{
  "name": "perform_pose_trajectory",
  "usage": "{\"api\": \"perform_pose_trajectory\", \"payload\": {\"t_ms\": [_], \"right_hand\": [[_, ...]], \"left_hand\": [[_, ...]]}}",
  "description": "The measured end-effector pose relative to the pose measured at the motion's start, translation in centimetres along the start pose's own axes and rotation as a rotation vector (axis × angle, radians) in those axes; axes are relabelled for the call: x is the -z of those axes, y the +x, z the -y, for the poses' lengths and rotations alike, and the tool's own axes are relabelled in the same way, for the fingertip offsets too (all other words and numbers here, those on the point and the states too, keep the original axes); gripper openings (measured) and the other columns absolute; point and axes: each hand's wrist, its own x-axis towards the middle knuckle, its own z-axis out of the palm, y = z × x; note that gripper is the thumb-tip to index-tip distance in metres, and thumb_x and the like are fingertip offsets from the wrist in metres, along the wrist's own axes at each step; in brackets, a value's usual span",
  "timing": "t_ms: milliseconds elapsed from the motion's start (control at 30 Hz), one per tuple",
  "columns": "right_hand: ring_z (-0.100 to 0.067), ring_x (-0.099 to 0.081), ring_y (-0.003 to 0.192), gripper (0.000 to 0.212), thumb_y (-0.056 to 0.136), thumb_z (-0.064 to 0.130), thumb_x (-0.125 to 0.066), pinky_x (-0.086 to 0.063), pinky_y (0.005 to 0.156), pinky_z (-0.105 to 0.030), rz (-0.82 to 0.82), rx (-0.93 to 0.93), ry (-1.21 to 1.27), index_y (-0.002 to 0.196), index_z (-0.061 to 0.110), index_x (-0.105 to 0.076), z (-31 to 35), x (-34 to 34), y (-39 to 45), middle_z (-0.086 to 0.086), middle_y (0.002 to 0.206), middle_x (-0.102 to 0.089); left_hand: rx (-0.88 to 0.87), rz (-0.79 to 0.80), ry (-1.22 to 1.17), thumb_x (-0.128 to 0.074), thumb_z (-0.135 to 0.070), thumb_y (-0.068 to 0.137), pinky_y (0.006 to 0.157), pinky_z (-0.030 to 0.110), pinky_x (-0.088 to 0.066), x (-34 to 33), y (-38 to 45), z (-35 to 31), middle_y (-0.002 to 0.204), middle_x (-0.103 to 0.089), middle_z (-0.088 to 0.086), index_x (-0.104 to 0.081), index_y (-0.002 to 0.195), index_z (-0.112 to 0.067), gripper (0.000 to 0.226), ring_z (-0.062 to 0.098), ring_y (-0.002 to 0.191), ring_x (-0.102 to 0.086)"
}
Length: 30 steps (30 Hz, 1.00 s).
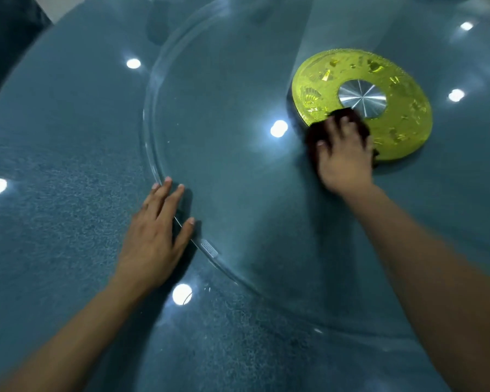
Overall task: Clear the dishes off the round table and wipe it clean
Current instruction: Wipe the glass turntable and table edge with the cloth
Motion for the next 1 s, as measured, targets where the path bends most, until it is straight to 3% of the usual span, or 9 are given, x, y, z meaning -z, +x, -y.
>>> {"api": "perform_pose_trajectory", "payload": {"t_ms": [133,267,333,500,600,667,767,867,1000], "right_hand": [[-0.024,-0.022,0.152,0.061,0.100,0.044,-0.035,-0.010,0.122,-0.056,0.053,0.520,0.039,0.157,0.024,-0.029,9.1,-1.4,-12.6,-0.008,0.164,-0.027],[-0.017,-0.016,0.153,0.059,0.103,0.045,-0.036,-0.007,0.124,-0.050,0.172,0.782,0.028,0.159,0.030,-0.023,9.2,-0.5,-17.1,-0.001,0.166,-0.022],[-0.021,-0.025,0.151,0.059,0.100,0.045,-0.035,-0.009,0.123,-0.049,0.119,0.653,0.012,0.157,0.030,-0.029,5.8,-0.5,-12.8,-0.004,0.163,-0.029],[-0.026,-0.016,0.153,0.065,0.098,0.047,-0.022,-0.003,0.122,-0.057,0.038,-0.105,-0.058,0.159,0.025,-0.023,-6.4,1.7,1.6,-0.011,0.166,-0.020],[-0.025,-0.007,0.155,0.065,0.098,0.043,-0.026,0.003,0.122,-0.058,0.084,-0.262,0.022,0.159,0.023,-0.020,-7.5,2.6,5.1,-0.010,0.167,-0.013],[-0.026,-0.012,0.154,0.070,0.095,0.047,-0.023,-0.001,0.122,-0.059,0.052,-0.148,0.011,0.159,0.020,-0.022,-4.0,1.4,4.0,-0.013,0.166,-0.015],[-0.026,-0.026,0.150,0.065,0.099,0.050,-0.026,-0.009,0.122,-0.057,-0.039,0.215,-0.013,0.156,0.019,-0.033,4.3,-1.1,-1.7,-0.012,0.162,-0.030],[-0.019,-0.023,0.152,0.061,0.101,0.050,-0.032,-0.009,0.123,-0.054,0.019,0.554,0.022,0.157,0.025,-0.030,10.7,-2.1,-9.2,-0.004,0.163,-0.029],[-0.017,-0.023,0.152,0.061,0.100,0.049,-0.032,-0.009,0.124,-0.051,0.090,0.664,0.046,0.157,0.027,-0.030,8.7,-1.6,-9.8,0.000,0.163,-0.029]], "left_hand": [[-0.010,-0.006,-0.033,-0.034,-0.046,0.102,0.124,0.043,-0.022,-0.5,-1.1,-0.6,0.167,-0.024,0.001,-0.034,0.157,-0.019,0.061,0.018,0.155,-0.017],[-0.029,-0.018,-0.083,-0.032,-0.032,0.105,0.126,0.038,-0.018,-0.9,-1.6,-0.9,0.167,-0.023,-0.001,-0.034,0.157,-0.018,0.054,0.014,0.155,-0.014],[-0.033,-0.022,-0.089,-0.035,-0.031,0.104,0.126,0.034,-0.016,-1.0,-2.0,-1.0,0.167,-0.022,-0.002,-0.035,0.157,-0.018,0.055,0.014,0.156,-0.014],[-0.016,-0.055,-0.067,-0.037,-0.033,0.103,0.125,0.027,-0.011,-1.2,-3.0,-1.9,0.167,-0.025,-0.001,-0.037,0.156,-0.018,0.055,0.017,0.155,-0.016],[-0.023,-0.078,-0.061,-0.037,-0.034,0.103,0.126,0.026,-0.010,-1.4,-3.7,-2.7,0.165,-0.028,0.001,-0.039,0.155,-0.016,0.055,0.020,0.154,-0.020],[-0.031,-0.086,-0.053,-0.038,-0.035,0.103,0.126,0.028,-0.012,-1.5,-4.2,-3.3,0.162,-0.033,0.005,-0.042,0.153,-0.014,0.054,0.024,0.152,-0.026],[-0.061,-0.095,0.002,-0.042,-0.039,0.102,0.123,0.036,-0.023,-1.4,-4.7,-4.0,0.154,-0.043,0.011,-0.048,0.149,-0.012,0.055,0.032,0.142,-0.039],[-0.090,-0.074,0.010,-0.049,-0.042,0.098,0.112,0.046,-0.036,-1.0,-4.9,-4.3,0.146,-0.049,0.009,-0.054,0.143,-0.013,0.054,0.032,0.130,-0.047],[-0.080,-0.093,-0.026,-0.048,-0.040,0.098,0.108,0.040,-0.037,0.0,-4.6,-3.9,0.139,-0.050,0.006,-0.058,0.137,-0.013,0.048,0.028,0.122,-0.051]]}}
